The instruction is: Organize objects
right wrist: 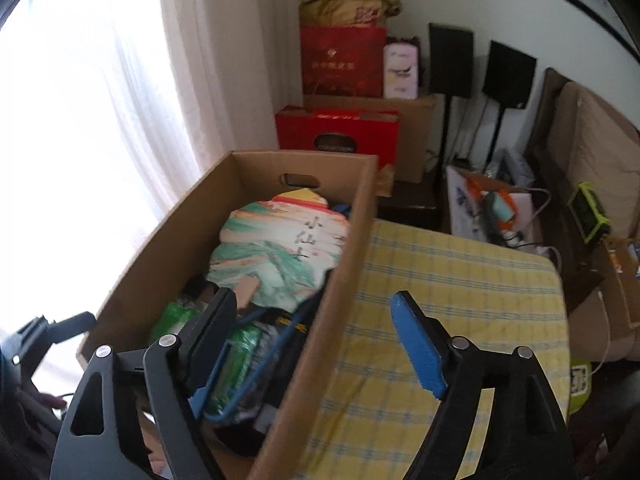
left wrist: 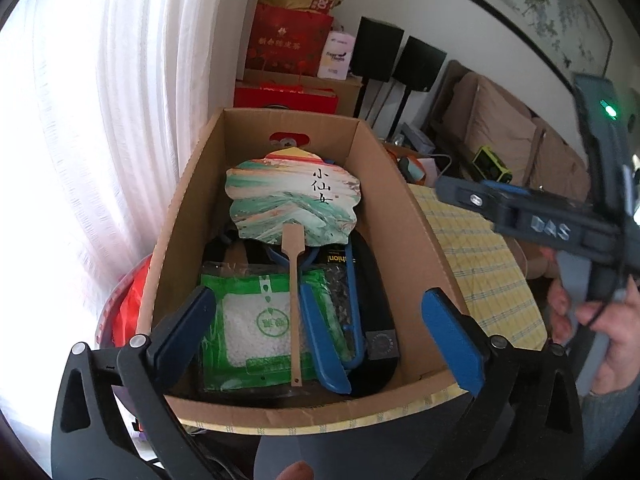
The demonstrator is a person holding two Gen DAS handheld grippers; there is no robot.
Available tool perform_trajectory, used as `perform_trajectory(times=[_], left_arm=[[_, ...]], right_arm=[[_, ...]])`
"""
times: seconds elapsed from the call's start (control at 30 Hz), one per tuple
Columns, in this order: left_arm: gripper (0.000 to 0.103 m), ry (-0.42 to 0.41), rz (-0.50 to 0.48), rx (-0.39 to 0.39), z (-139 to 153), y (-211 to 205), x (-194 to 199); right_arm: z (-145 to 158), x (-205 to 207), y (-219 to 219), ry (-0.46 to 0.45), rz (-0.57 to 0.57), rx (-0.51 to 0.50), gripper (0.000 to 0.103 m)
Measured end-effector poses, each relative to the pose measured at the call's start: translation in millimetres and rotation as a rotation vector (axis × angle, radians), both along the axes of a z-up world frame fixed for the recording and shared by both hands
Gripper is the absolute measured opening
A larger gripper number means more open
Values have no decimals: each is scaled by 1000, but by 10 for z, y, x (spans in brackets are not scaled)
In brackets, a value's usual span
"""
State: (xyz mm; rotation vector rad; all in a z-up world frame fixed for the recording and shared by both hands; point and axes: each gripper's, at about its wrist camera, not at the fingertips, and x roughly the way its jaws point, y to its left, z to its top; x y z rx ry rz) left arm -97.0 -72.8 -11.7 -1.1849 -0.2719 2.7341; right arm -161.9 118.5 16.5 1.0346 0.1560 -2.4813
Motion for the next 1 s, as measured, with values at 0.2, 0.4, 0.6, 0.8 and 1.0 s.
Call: perform_trajectory(times=[0.2, 0.4, 0.6, 0.8, 1.0], left_arm=[[103, -35, 75, -15, -40, -10, 51], [103, -41, 86, -19, -76, 61, 123], [103, -57, 51, -42, -56, 264, 307], [103, -30, 46, -41, -5, 390, 498], [103, 22, 57, -10, 76, 460, 680]], right_arm=[[-7, 257, 348, 7, -9, -2, 87], [-34, 501, 636, 26, -56, -4, 96], [-78, 776, 867, 49, -112, -15, 103], [-112, 973, 1087, 57, -166, 17, 103], [-132, 1180, 1275, 59, -210, 10, 103]])
